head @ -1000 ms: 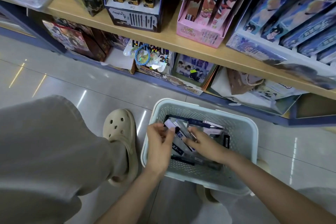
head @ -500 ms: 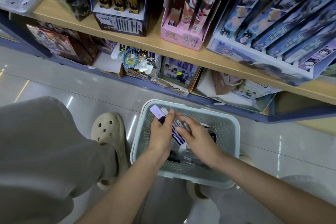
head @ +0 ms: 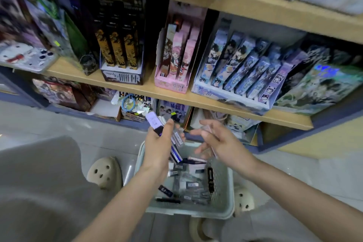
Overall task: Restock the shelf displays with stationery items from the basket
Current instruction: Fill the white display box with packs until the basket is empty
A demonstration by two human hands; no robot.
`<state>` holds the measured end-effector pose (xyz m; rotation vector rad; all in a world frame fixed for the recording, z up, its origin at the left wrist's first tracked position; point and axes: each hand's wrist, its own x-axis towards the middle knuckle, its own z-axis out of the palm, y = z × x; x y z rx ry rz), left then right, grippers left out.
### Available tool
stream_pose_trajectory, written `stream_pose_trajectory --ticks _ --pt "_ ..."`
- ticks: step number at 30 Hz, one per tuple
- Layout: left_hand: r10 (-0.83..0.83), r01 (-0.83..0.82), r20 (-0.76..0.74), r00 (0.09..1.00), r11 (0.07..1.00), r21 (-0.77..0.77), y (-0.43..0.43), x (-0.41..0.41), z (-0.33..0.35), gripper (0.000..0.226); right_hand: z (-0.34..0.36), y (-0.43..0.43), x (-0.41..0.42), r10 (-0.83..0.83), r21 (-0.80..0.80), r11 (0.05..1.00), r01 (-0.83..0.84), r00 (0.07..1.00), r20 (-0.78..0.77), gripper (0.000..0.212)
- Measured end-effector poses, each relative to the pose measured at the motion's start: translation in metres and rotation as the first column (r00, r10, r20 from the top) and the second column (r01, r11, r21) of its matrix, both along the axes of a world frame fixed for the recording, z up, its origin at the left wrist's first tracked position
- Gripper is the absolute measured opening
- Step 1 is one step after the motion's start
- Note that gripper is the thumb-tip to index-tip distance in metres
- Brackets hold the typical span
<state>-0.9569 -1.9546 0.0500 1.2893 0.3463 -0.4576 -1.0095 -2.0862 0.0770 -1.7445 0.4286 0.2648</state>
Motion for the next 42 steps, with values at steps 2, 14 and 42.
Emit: stream_pose_trajectory --ticks 2,14,42 --pt "-0.039 0.039 0.044 0.998 0.999 -0.006 0.001 0.006 0.023 0.018 0.02 -0.009 0.0 -0.029 0.006 1.0 0.029 0.999 0.023 0.007" --pt "-0.239 0.248 0.23 0.943 0.969 -0.009 0.006 0.038 0.151 0.017 0.169 -0.029 0.012 0.032 -0.39 0.913 0.124 0.929 0.37 0.015" --pt "-0.26 0.317 0.267 0.928 0.926 -0.202 0.015 0.059 0.179 0.026 0.246 -0.085 0.125 0.108 -0.79 0.223 0.572 0.791 0.603 0.026"
